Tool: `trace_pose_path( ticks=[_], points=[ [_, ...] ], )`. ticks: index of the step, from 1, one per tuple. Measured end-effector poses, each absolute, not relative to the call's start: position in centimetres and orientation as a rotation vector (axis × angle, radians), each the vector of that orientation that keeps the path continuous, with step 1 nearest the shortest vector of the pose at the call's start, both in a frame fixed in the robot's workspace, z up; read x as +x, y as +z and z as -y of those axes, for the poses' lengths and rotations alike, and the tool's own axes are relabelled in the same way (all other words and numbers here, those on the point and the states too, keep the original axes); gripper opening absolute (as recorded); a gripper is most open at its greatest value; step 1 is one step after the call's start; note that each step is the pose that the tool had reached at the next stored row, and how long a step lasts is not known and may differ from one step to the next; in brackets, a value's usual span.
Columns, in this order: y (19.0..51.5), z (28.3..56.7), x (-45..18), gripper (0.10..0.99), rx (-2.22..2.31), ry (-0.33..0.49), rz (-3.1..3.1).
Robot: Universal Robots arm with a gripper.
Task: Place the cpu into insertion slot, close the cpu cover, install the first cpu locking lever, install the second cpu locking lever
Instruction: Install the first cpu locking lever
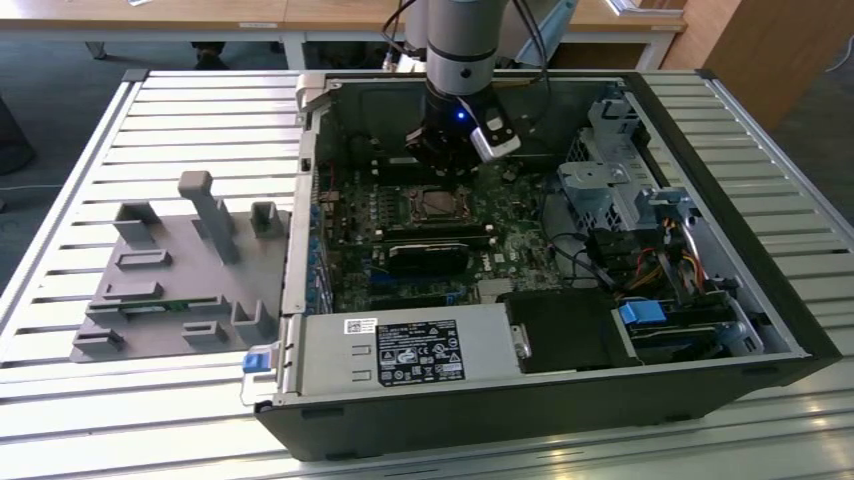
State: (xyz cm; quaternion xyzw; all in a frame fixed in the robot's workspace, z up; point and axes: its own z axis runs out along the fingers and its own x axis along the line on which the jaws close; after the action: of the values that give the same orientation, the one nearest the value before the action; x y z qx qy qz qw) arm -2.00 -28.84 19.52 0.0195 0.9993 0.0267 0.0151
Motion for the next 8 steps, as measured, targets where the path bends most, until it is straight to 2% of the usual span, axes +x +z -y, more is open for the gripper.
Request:
trace_pose_path(
  ticks=[8],
  points=[
    [20.2, 28.82, -1.99, 0.153, 0.061, 0.094, -3.109]
  ],
)
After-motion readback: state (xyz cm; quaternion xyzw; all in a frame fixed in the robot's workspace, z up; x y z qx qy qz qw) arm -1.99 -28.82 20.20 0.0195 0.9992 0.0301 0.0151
